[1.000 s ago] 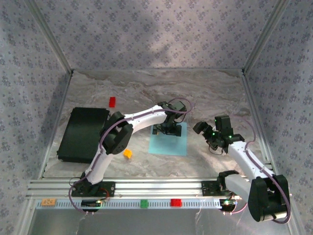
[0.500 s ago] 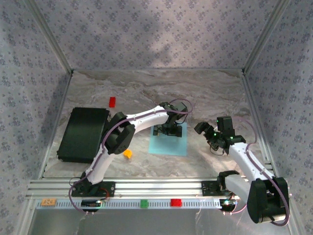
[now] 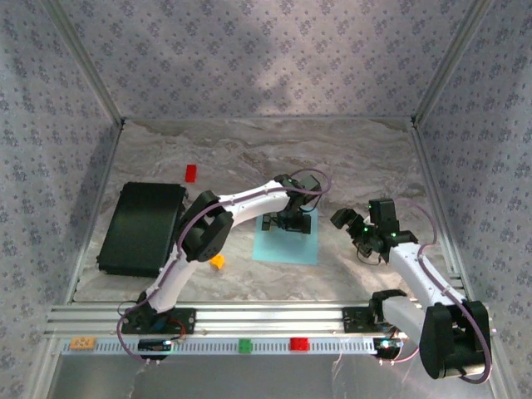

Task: Fold a paper plane with a square sheet of paper (pick it up from the middle)
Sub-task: First fold the square sheet of paper in half at the center of the table.

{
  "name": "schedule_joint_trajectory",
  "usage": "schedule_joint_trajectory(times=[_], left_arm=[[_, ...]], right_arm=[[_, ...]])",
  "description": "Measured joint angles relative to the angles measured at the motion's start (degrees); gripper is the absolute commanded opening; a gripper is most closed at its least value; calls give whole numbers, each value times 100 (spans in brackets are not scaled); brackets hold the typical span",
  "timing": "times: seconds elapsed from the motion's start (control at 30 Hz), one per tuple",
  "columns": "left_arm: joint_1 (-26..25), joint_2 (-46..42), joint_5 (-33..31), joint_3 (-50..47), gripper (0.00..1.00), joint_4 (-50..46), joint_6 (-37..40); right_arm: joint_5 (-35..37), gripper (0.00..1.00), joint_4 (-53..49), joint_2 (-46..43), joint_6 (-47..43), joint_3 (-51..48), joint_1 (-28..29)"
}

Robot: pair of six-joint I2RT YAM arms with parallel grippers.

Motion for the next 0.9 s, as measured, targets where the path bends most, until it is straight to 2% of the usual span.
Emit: schedule_joint_trajectory(times=[0.43, 0.9], left_arm=[[2, 4, 2, 0, 92, -13, 2], [0, 4, 2, 0, 91, -13, 4]], right_arm=[[4, 99, -4, -7, 4, 0, -9], [7, 99, -48, -48, 26, 0, -9]])
